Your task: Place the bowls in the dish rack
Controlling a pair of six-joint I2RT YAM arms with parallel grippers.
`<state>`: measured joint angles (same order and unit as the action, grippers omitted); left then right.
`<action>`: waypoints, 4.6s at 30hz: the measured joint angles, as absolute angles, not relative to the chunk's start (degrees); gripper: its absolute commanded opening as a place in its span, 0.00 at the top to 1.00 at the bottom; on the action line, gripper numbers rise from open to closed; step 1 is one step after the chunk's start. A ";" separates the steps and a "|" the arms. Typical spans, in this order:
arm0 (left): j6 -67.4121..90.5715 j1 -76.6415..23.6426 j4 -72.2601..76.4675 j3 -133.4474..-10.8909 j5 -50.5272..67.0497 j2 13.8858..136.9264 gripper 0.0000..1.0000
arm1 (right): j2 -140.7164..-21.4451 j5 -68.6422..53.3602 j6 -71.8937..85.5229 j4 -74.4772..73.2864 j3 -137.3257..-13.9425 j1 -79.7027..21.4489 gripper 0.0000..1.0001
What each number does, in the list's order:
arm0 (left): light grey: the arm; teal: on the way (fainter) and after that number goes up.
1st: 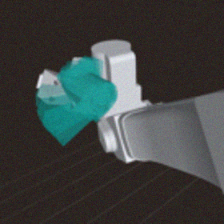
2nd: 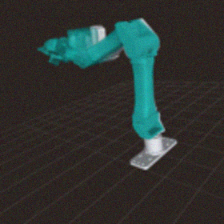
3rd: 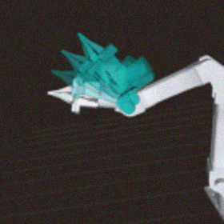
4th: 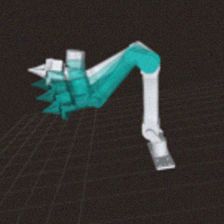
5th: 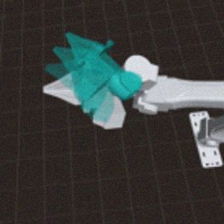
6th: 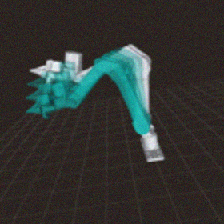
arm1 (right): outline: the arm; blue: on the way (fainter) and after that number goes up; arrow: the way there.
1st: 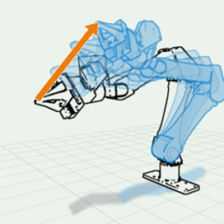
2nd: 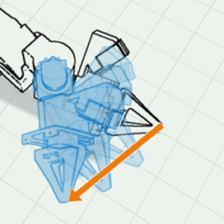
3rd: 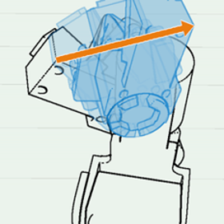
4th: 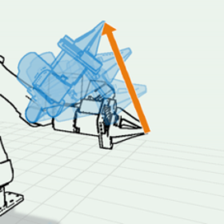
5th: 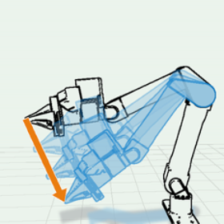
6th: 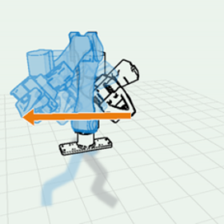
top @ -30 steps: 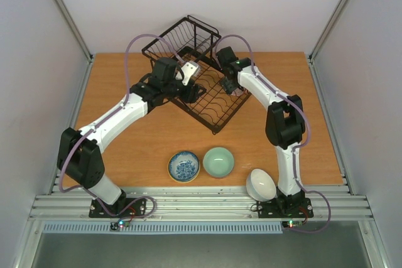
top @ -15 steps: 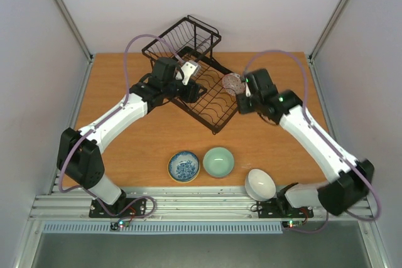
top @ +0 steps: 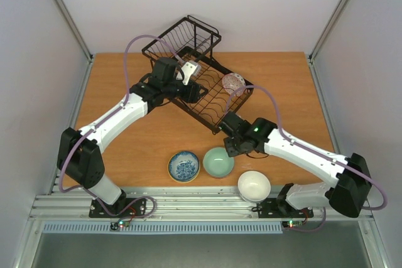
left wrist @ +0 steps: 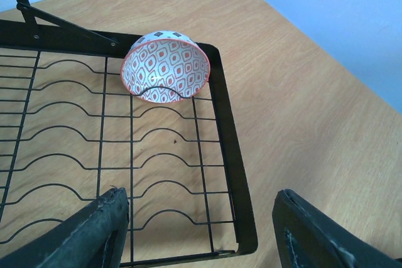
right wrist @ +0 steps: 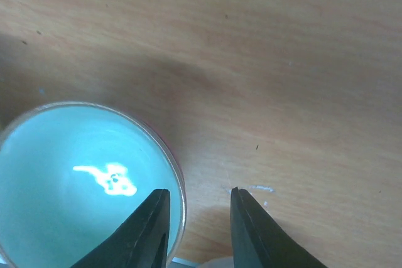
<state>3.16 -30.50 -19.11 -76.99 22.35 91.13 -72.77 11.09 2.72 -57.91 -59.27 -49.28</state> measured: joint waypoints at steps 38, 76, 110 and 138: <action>3.20 -30.50 -19.16 -76.99 22.83 91.13 0.36 | -77.49 13.50 11.18 -58.54 -56.80 -56.66 0.99; -3.27 -34.02 -24.23 -78.67 39.75 93.01 0.41 | -75.92 30.20 -8.47 -60.82 -83.50 -49.39 0.99; -3.92 -32.05 -22.76 -74.85 45.54 93.89 0.99 | -62.74 -14.35 -2.09 -37.87 -64.40 -32.49 0.03; 4.73 -27.57 -13.34 -72.05 56.49 93.67 1.00 | -59.27 -16.95 3.68 -27.75 -55.09 -32.45 0.25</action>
